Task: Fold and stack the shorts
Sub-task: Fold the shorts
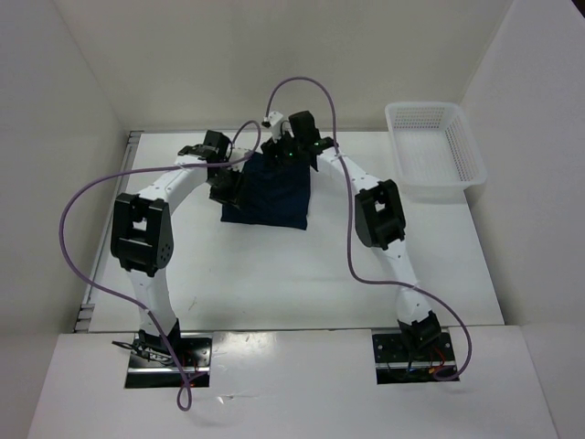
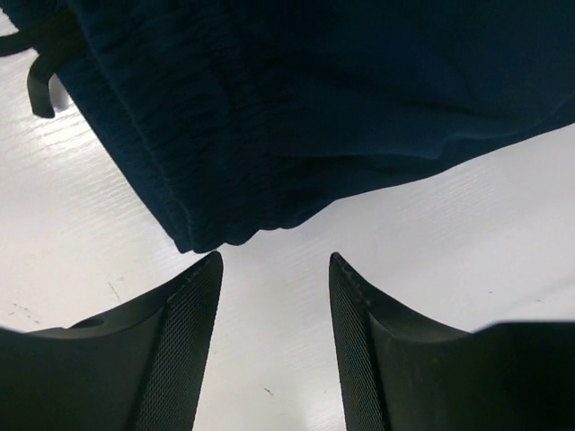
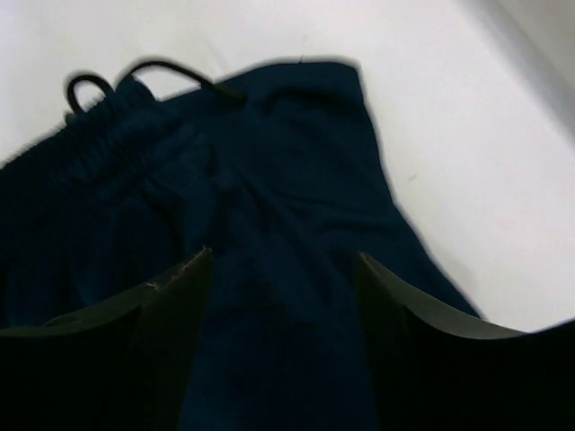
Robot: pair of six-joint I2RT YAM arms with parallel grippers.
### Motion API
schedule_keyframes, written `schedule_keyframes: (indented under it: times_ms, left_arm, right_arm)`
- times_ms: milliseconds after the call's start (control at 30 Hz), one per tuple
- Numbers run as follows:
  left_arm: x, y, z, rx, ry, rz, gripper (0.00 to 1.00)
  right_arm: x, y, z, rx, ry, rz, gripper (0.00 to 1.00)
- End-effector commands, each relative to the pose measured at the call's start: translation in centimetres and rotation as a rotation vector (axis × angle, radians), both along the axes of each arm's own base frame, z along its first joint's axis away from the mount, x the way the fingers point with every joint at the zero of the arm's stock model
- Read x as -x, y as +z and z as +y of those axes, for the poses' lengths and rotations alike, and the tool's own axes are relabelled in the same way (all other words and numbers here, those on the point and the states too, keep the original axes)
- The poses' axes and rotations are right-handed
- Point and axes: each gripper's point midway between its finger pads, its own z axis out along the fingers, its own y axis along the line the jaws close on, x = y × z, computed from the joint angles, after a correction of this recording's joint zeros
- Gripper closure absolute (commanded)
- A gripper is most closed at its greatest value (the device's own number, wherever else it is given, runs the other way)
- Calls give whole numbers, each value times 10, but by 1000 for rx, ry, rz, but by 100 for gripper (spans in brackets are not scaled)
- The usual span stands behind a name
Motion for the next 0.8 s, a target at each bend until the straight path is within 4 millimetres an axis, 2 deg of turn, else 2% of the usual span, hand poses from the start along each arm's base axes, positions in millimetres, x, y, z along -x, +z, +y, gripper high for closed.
schedule_keyframes:
  times_ms: [0, 33, 67, 100, 133, 167, 200, 233, 267, 367, 467, 500, 533, 567, 600, 667, 700, 733, 767]
  left_arm:
    - [-6, 0, -7, 50, -22, -14, 41]
    - [-7, -7, -1, 39, -7, -1, 40]
    - [-10, -14, 0, 31, -4, -4, 40]
    - [-11, -15, 5, 31, 9, -4, 40]
    - [-14, -19, 7, 19, 13, -5, 40]
    - [-16, -23, 6, 20, 13, -7, 40]
    - [-17, -24, 8, 11, 17, -8, 40]
    - [-16, -30, 8, 10, 17, 1, 40]
    - [-15, -34, 8, 8, 17, 11, 41]
    - [-15, -45, 8, 4, 17, 29, 53]
    - [-15, -50, 8, 2, 17, 40, 71]
    - [-15, -50, 8, 2, 17, 40, 77]
    - [-14, -49, 7, 10, 14, 42, 88]
    - [-14, -49, 7, 10, 14, 42, 91]
    - [-14, -49, 7, 10, 14, 42, 94]
    - [-15, -42, 13, 2, 27, 24, 99]
    - [-15, -42, 13, 2, 27, 24, 100]
    - [-13, -39, 13, 3, 27, 18, 100]
    - [-10, -36, 20, -8, 41, 19, 100]
  right_arm:
    - [4, 3, 23, -58, 30, 44, 30]
    - [5, 6, 31, -67, 47, 36, 28]
    - [4, -4, 32, -66, 43, 53, 27]
    - [9, -3, 41, -72, 64, 51, 27]
    - [15, -12, 48, -70, 83, 66, 27]
    - [15, -7, 50, -79, 92, 59, 27]
    - [19, -16, 55, -77, 96, 80, 27]
    - [19, -11, 57, -87, 107, 74, 27]
    - [25, -18, 64, -90, 120, 96, 27]
    - [27, -33, 67, -84, 91, 134, 32]
    - [28, -49, 63, -63, 65, 160, 40]
    - [27, -50, 62, -63, 51, 164, 49]
    - [29, -55, 65, -54, 48, 165, 54]
    - [27, -62, 61, -37, 13, 171, 60]
    - [26, -60, 64, -34, 5, 156, 68]
    - [24, -68, 62, -27, -24, 169, 77]
    - [22, -69, 60, -30, -58, 179, 82]
    - [18, -67, 60, -38, -78, 172, 92]
    - [14, -65, 59, -45, -106, 162, 98]
